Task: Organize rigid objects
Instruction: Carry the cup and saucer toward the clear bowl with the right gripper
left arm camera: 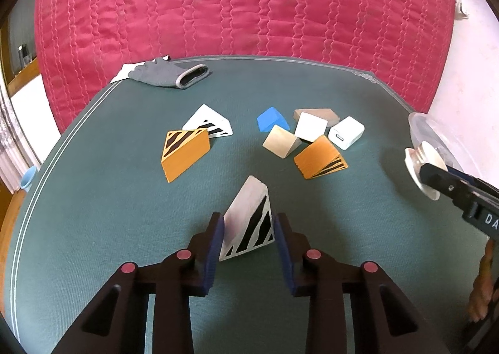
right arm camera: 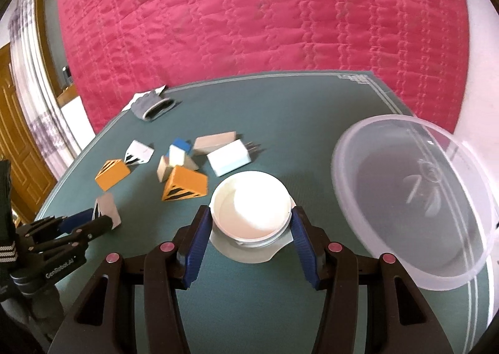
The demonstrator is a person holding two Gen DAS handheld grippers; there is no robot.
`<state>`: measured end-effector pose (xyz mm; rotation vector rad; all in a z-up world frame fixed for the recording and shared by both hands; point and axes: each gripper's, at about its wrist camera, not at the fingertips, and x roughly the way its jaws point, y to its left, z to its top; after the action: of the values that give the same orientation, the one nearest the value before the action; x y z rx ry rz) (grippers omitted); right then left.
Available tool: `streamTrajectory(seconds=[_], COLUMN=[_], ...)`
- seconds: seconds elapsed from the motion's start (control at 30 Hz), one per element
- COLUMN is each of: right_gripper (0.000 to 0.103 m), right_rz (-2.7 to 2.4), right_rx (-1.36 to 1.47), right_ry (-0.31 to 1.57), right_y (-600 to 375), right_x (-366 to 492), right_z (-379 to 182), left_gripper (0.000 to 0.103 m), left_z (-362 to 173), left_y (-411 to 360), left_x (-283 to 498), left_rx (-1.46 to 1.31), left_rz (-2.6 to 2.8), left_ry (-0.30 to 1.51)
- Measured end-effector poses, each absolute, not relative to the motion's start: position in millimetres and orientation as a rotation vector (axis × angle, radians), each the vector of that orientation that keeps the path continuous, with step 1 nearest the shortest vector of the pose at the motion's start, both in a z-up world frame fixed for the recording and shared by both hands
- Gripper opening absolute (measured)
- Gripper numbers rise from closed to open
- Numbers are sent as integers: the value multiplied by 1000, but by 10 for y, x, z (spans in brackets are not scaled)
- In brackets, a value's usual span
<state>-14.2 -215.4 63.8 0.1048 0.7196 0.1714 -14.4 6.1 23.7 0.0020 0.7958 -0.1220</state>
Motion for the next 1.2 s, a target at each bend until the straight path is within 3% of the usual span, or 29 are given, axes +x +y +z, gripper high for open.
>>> streamTrajectory(seconds=[0.23, 0.37, 0.63, 1.13, 1.2], right_gripper=[53, 53, 53, 53, 53], right_rz=[127, 128, 125, -44, -79], right_rx=[141, 148, 149, 215, 227], right_ry=[700, 703, 692, 606, 601], right_y=[-2400, -2439, -2453, -2988, -3110], right_x=[-201, -208, -227, -327, -342], right_z=[684, 678, 697, 890, 892], left_gripper=[34, 50, 51, 28, 13], left_z=[248, 159, 75, 297, 328], left_y=[-44, -37, -31, -274, -311], left_x=[-158, -115, -91, -179, -167], left_rx=[18, 22, 39, 66, 68], left_rz=[-123, -99, -86, -173, -181], left_ry=[788, 821, 847, 798, 796])
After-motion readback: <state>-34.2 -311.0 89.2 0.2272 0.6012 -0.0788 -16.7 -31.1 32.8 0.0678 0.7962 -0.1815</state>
